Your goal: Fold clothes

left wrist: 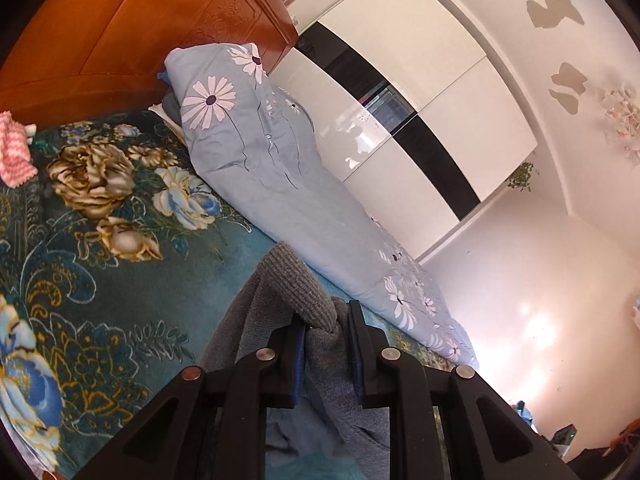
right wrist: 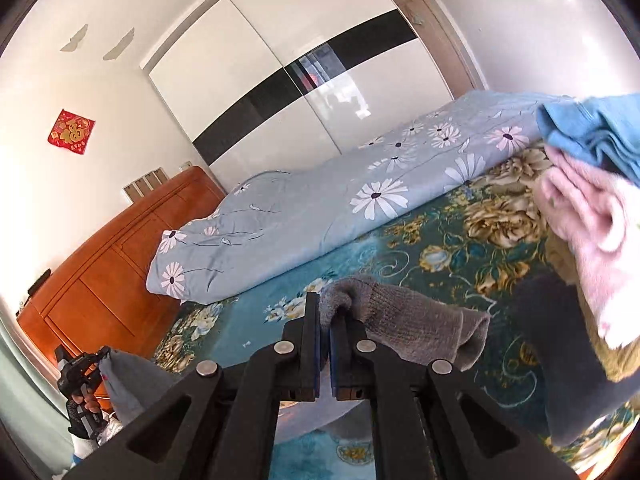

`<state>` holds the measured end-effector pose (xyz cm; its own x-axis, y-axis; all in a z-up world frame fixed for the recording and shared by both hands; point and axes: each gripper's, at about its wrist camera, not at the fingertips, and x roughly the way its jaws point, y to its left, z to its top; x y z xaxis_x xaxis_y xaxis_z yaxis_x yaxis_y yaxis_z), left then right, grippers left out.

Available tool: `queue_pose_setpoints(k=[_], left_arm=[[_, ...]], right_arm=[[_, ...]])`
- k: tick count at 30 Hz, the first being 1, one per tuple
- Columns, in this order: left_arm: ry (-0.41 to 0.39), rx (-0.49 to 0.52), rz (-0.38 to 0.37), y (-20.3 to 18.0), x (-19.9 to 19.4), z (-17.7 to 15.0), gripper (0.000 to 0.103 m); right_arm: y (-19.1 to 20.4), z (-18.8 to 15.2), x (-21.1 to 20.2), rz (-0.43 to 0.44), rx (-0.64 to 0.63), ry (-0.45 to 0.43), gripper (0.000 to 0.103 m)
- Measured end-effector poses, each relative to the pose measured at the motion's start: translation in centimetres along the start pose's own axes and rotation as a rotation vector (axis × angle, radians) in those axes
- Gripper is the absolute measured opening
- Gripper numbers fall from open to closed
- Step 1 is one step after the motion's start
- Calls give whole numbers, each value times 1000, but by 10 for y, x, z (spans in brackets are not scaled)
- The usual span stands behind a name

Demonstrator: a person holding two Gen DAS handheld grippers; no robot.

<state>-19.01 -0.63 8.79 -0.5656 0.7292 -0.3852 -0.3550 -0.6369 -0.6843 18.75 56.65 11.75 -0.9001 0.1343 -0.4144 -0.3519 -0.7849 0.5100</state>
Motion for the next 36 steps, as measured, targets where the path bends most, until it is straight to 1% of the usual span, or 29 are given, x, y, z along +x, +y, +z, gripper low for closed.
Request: queue_pose_setpoints(k=[4,5,7,9,11,12,14,20,21,23,25,26,27,29,32,34,36], left_arm=[[-34,23,9,-26,35,43,19],[-42,29,11,-33,44,54,19],[-59,40,15,-46,62,75,19],[-93,81,11,-56,60,83,19],[-113,119,4,-60,49,80,19],[-111,121,6,-59,44,76,19],[-92,100,15,-53,31,66,19],[-36,39,45,-35,-6,36,19],[-26,29,49,-32,-12,31,19],[-7,9,59,-26,-25,21,22],[11,-11,69,-20,-37,11,22],[42,-40,80,-10,-29,10,22],[83,-87,99,5,-9,11,22],[154,-183,147,38,34,11,22],[211,-294,229,86,94,7,21],[220,-342,250,109,129,10,21],[197,-346,265,122,157,22,21]], right_arm=[[3,44,65,-13,16,14,3],[6,58,79,-12,23,1,3],[11,82,92,-10,27,-53,3],[18,97,92,2,15,-105,3],[23,106,87,17,3,-150,3],[23,106,81,24,0,-168,3],[22,104,68,38,-6,-196,3],[18,98,19,55,-19,-212,3],[20,98,14,41,-37,-212,3],[24,100,21,-16,-83,-183,3],[19,100,48,-65,-74,-111,3],[13,98,67,-85,-60,-71,3],[6,95,88,-102,-45,-30,3],[-11,83,134,-164,-28,44,3],[-42,65,198,-228,32,133,3],[-59,57,236,-264,59,172,3],[-69,59,267,-301,61,185,3]])
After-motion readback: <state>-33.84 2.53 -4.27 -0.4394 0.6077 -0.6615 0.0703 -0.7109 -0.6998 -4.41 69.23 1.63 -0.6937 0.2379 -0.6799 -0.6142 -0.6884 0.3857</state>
